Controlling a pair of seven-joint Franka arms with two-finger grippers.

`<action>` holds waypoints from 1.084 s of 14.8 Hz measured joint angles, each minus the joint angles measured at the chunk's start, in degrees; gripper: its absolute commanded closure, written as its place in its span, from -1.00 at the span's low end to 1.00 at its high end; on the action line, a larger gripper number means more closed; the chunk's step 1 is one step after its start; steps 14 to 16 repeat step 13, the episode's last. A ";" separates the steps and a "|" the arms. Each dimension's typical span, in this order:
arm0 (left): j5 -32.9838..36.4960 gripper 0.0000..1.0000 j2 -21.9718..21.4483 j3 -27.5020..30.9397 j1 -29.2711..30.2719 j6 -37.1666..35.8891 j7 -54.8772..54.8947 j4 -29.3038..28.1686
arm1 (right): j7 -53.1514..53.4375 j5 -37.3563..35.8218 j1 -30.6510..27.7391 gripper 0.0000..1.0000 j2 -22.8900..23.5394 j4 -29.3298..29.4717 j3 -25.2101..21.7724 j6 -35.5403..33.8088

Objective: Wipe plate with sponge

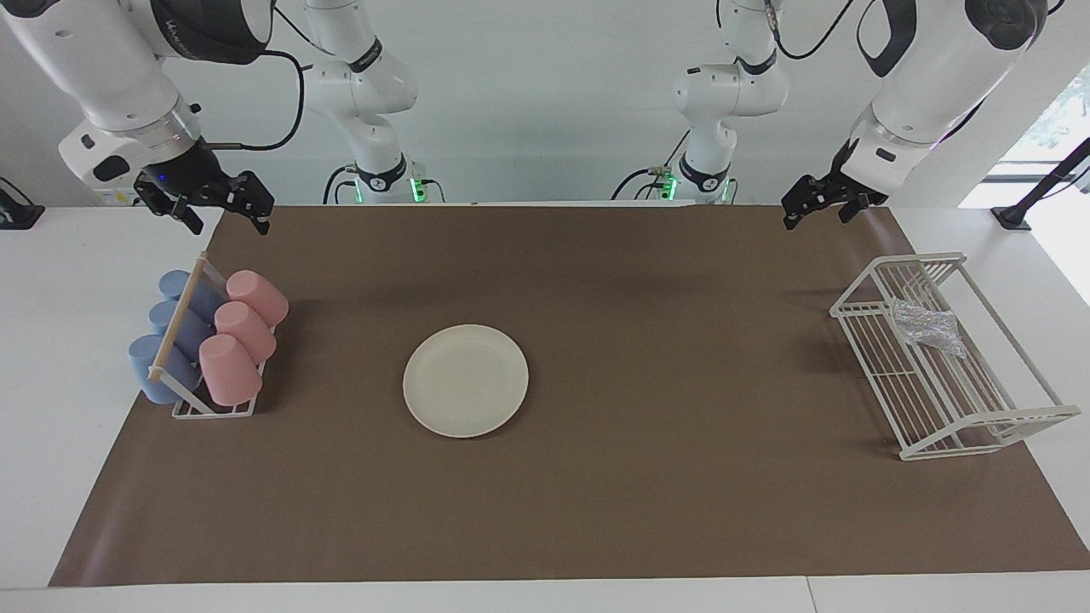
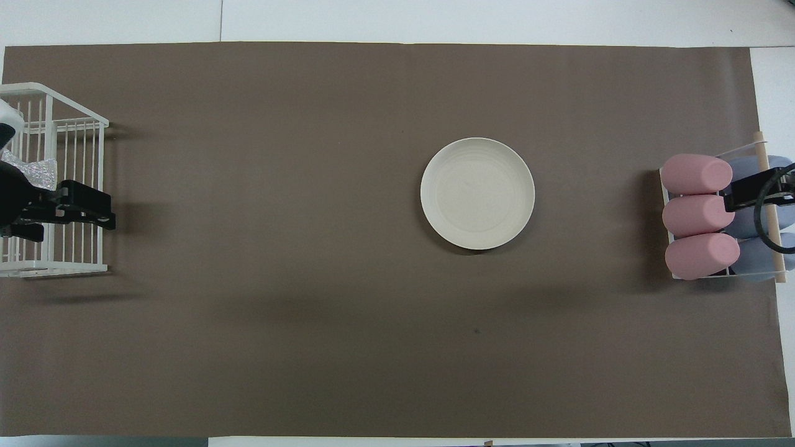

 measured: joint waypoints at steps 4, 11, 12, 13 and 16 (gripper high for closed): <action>-0.02 -1.00 0.33 -0.72 -0.02 2.94 0.04 1.66 | 0.00 0.00 0.00 -1.00 0.00 0.00 0.00 0.00; -0.02 -1.00 2.46 -1.24 0.22 -1.24 0.05 5.81 | 0.00 0.00 0.00 -1.00 0.00 0.00 0.00 0.00; -0.02 -1.00 2.52 -1.26 0.22 -1.27 0.05 5.81 | 0.00 0.00 0.00 -1.00 0.00 0.00 0.00 0.00; -0.02 -1.00 2.54 -1.26 0.22 -1.27 0.06 5.81 | 0.00 0.00 0.00 -1.00 0.00 0.00 0.00 0.00; -0.02 -1.00 2.54 -1.26 0.22 -1.27 0.06 5.81 | 0.00 0.00 0.00 -1.00 0.00 0.00 0.00 0.00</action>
